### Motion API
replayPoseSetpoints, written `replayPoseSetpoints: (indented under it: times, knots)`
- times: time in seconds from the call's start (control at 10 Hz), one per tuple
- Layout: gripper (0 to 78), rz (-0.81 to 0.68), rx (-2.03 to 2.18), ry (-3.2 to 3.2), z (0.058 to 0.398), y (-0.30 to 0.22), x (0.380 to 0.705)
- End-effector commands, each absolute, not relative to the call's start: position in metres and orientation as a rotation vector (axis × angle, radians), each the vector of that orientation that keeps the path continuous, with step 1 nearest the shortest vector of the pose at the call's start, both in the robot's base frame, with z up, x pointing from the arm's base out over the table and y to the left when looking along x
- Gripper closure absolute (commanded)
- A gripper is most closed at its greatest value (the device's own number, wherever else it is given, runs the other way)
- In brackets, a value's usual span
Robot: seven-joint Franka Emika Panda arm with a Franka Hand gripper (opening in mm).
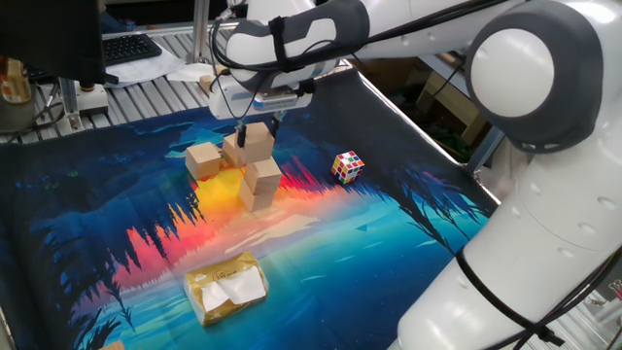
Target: Stack the blocks in a vertical line of five
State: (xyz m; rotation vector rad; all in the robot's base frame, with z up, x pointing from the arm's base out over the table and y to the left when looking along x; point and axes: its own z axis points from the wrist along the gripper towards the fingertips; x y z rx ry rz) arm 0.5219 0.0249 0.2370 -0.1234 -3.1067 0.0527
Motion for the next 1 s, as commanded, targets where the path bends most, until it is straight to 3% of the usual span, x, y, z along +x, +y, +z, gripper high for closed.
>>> replayPoseSetpoints:
  times: [0.1,0.5,1.0]
  knots:
    - [76.4,0.07,-0.246,-3.103,0.24,0.025,0.523]
    - [76.4,0.069,-0.253,-3.099,0.24,0.025,0.523]
    - [76.4,0.056,-0.19,-3.08,0.24,0.014,0.499]
